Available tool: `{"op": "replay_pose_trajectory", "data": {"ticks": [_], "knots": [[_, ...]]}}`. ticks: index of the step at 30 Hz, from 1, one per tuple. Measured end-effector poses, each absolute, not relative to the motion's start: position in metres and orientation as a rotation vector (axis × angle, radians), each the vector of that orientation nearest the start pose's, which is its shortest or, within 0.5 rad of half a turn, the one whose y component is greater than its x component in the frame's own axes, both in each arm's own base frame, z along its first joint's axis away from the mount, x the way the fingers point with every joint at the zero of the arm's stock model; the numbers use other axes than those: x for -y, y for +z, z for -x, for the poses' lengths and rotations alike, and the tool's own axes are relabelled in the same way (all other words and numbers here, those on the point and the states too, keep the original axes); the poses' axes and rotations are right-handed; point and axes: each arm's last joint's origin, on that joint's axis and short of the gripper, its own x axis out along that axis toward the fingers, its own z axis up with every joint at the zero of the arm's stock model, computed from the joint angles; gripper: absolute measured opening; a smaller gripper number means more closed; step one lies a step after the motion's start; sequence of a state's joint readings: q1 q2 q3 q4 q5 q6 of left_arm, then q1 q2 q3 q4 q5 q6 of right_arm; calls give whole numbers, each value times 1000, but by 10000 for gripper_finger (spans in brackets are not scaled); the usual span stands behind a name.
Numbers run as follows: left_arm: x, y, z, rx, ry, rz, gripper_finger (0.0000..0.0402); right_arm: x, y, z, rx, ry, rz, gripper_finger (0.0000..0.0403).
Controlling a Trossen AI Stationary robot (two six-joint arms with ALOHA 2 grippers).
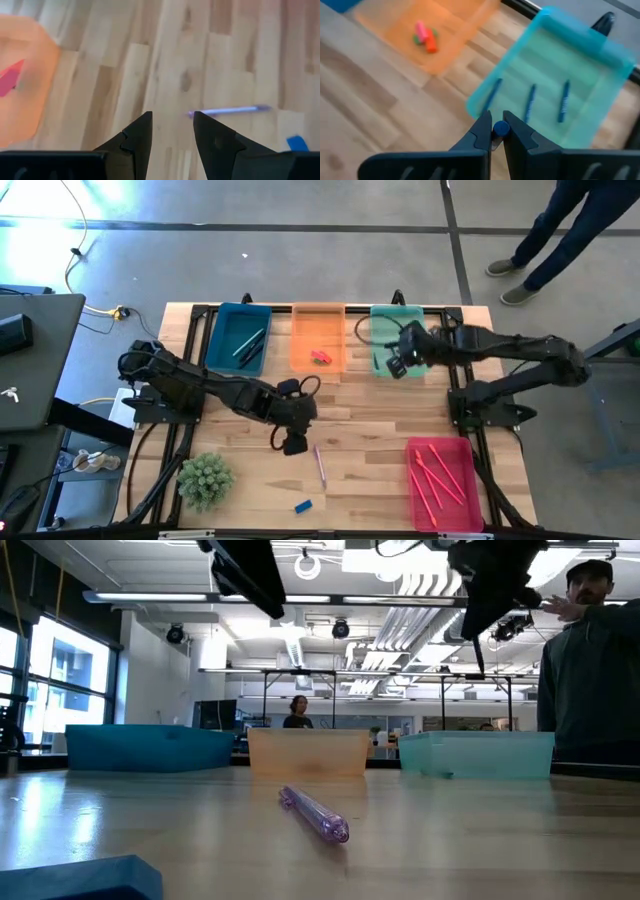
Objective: Sort crayons/erasers/pens/pencils in bins
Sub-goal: Put the blue crayon into the green bin
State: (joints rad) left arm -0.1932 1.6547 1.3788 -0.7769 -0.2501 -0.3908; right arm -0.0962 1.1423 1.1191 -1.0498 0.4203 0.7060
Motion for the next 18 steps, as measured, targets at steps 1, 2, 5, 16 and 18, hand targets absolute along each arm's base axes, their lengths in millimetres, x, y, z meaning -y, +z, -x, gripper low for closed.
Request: {"op": "replay_pose_trajectory", "data": {"ticks": [1,2,5,16,18], "knots": [[56,274,-337,-993,260,135,131,39,315,-198,-867,-814,-439,12],[53,275,-338,-989,274,149,131,46,315,-197,-882,-813,-433,12],[42,276,-341,-962,321,213,131,66,314,-194,-922,-779,-423,12],[12,280,-350,-855,429,369,131,127,297,-185,-1058,-689,-423,12],[8,281,-352,-833,439,389,131,137,290,-186,-1086,-683,-434,12]]}}
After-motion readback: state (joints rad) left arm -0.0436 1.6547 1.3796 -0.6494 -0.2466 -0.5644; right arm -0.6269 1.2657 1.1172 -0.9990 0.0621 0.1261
